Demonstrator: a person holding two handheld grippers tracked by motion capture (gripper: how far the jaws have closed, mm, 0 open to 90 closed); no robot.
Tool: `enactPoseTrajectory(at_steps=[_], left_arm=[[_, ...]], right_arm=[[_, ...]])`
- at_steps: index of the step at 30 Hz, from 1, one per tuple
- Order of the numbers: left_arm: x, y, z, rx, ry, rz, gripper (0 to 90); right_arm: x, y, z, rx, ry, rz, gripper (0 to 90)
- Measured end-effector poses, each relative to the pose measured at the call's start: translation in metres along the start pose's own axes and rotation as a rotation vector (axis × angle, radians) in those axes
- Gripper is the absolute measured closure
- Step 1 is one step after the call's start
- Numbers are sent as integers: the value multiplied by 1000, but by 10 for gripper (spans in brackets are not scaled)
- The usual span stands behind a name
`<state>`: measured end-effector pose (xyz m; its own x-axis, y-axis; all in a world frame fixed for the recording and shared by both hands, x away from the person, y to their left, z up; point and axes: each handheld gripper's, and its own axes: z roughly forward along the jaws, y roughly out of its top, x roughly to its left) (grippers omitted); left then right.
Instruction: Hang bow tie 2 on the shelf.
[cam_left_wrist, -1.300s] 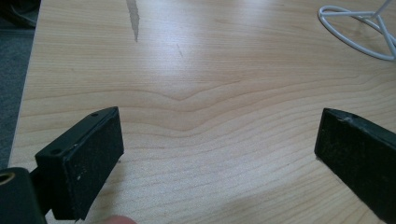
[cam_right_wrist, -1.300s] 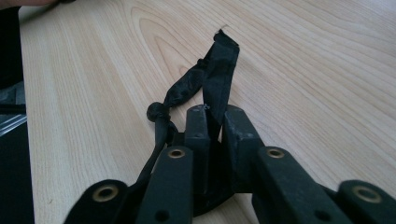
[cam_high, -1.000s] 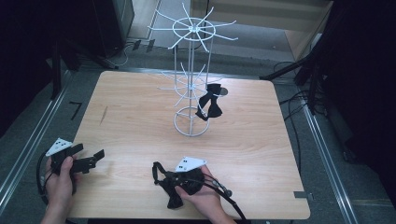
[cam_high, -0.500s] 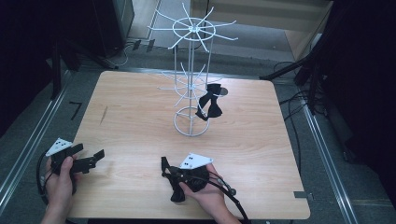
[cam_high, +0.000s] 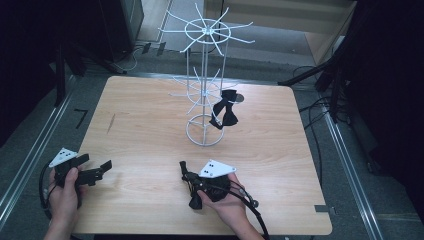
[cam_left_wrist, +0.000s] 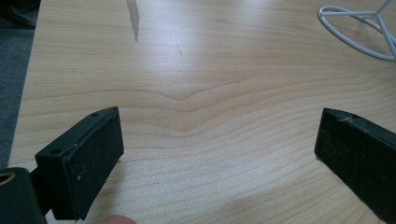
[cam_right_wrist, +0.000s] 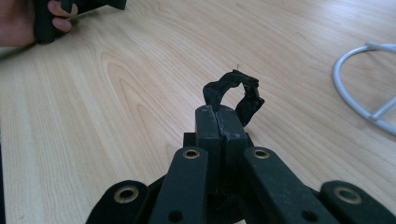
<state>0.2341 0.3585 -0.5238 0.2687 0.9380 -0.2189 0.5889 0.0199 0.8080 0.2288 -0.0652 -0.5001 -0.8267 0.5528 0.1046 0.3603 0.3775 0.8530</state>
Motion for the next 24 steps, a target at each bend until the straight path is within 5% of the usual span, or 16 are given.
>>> enactPoseTrajectory(at_steps=[24], left_arm=[[0,0,0,5,0,4,16]], right_arm=[[-8,10,-14,-45,-51,-17,900]])
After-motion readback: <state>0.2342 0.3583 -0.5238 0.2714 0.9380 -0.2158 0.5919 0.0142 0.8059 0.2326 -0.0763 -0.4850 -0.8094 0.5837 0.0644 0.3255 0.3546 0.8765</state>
